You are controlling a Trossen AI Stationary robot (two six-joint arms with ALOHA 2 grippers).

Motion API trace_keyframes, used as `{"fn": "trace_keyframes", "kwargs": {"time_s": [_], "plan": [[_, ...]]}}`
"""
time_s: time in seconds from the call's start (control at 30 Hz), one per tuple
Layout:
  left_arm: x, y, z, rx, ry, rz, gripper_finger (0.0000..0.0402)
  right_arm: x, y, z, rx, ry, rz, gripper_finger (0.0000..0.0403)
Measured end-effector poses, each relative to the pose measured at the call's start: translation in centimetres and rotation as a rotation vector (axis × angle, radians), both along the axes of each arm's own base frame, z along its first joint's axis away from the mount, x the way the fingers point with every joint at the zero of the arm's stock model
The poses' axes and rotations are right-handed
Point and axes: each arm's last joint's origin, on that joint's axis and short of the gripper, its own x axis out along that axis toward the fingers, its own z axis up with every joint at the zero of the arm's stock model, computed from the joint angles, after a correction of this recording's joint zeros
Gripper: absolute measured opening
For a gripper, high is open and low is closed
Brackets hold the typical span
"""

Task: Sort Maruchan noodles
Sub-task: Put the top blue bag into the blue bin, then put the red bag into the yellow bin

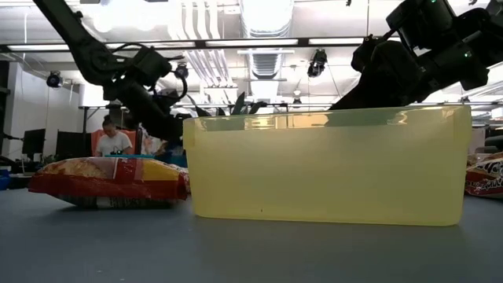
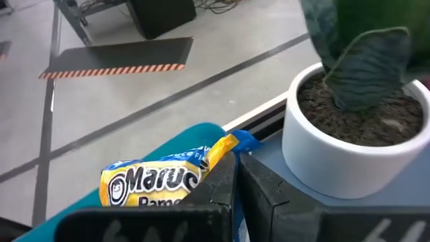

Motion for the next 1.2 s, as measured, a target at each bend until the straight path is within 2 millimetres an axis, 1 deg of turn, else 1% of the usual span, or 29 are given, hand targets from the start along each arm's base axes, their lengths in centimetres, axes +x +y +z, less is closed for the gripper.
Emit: {"fn": "trace_keyframes", "kwargs": {"time_s": [0.13, 0.33, 0.47, 0.57, 0.67, 0.83, 1.0, 1.1, 1.2], "plan": [[0.0, -0.3, 0.7, -0.001, -0.041, -0.023, 0.0, 0.0, 0.0, 0.0, 0.0, 0.0, 0.0, 0.0206], [-0.7, -1.2, 3.4, 0.029, -0.158, -0.078, 0.0, 0.0, 0.0, 0.0, -0.002, 0.0, 0.0, 0.0206], [-1.5, -2.6, 5.1, 0.017, -0.203, -0.113, 0.0, 0.0, 0.0, 0.0, -0.003, 0.0, 0.001, 0.0206], [-1.9, -4.2, 6.1, -0.023, -0.256, -0.201, 0.0, 0.0, 0.0, 0.0, 0.005, -0.001, -0.003, 0.0206], [-1.8, -6.2, 6.3, -0.07, -0.304, -0.318, 0.0, 0.0, 0.0, 0.0, 0.025, -0.003, -0.015, 0.0206], [-1.3, -10.1, 5.8, -0.114, -0.333, -0.5, 0.0, 0.0, -0.2, 0.0, 0.111, -0.02, -0.123, 0.0206], [-0.8, -13.3, 5.3, -0.157, -0.347, -0.65, 0.0, 0.1, -0.5, 0.1, 0.277, -0.028, -0.208, 0.0206], [-0.4, -14.8, 5.4, -0.164, -0.359, -0.726, 0.0, 0.7, -0.7, 0.5, 0.346, 0.035, -0.257, 0.0205], [0.0, -15.8, 5.6, -0.168, -0.367, -0.781, 0.0, 1.4, -0.6, 1.4, 0.376, 0.157, -0.272, 0.0205]]}}
